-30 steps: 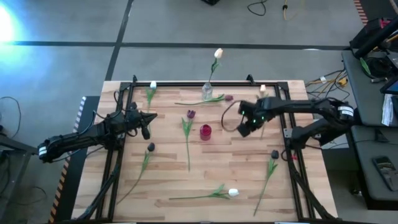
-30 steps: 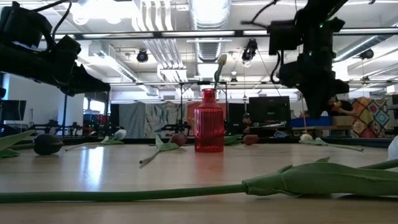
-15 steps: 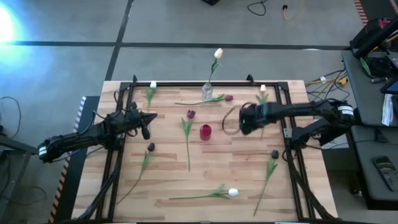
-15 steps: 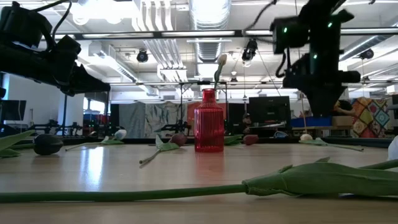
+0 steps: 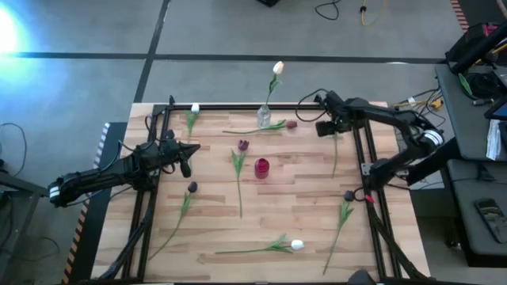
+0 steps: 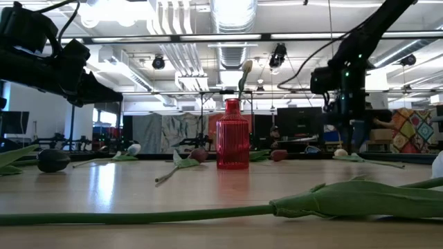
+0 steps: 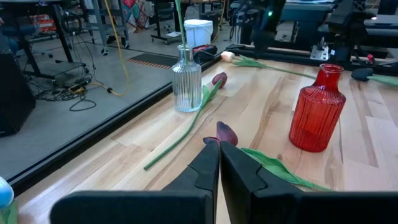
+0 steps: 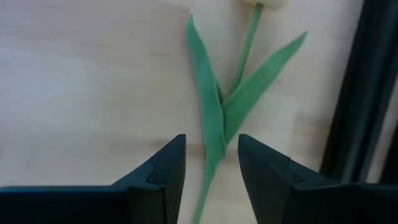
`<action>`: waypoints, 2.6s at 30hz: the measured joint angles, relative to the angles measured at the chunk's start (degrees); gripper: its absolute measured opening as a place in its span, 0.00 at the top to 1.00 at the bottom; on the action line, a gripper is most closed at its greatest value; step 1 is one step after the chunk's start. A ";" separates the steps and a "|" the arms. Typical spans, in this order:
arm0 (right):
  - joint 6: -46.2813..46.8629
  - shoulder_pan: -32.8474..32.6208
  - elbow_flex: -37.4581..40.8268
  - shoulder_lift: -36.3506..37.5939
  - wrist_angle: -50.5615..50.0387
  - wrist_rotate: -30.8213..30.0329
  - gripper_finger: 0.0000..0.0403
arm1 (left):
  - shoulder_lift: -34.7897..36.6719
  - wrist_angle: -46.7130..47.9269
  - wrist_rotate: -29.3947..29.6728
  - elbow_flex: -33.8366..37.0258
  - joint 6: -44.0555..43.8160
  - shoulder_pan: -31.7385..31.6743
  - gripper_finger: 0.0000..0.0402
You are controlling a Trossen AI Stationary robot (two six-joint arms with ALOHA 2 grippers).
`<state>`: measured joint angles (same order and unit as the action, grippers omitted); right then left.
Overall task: Sort flowers into vase by color
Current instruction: Put the light pink tulip flower into the transparent vase
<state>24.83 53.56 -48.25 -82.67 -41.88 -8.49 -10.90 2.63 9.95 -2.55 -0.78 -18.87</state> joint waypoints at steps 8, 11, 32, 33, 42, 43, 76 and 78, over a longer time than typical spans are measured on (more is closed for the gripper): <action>-1.31 2.01 -4.38 -9.07 -0.10 -2.19 0.51 | 0.00 0.00 -0.01 0.00 0.02 0.00 1.00; -1.93 1.99 -6.86 -11.98 -0.25 -2.14 0.49 | 0.00 0.00 0.00 -0.02 0.00 -0.01 1.00; -6.42 -1.79 -17.84 -7.49 -6.58 -5.03 0.97 | -0.04 0.00 -0.02 -0.02 0.02 -0.01 1.00; -6.40 -2.75 -17.78 -5.05 -6.11 -5.51 0.97 | -0.02 -0.02 -0.02 -0.01 0.02 -0.01 1.00; -7.35 -15.95 -10.38 17.88 13.80 -8.42 0.97 | -0.07 -0.01 -0.02 0.00 0.01 -0.02 1.00; -8.06 -17.67 -9.09 20.09 17.49 -8.58 0.97 | -0.07 0.00 -0.02 -0.02 0.02 0.00 1.00; -35.66 -33.16 -14.85 -5.20 93.19 -7.57 0.97 | -0.11 0.00 0.00 -0.01 0.01 0.00 1.00; -36.77 -32.96 -17.47 -7.32 93.17 -7.57 0.97 | -0.11 -0.01 0.00 0.00 0.01 -0.01 1.00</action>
<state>-11.94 20.60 -65.72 -90.00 51.29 -16.07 -11.00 2.63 9.96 -2.55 -0.77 -18.88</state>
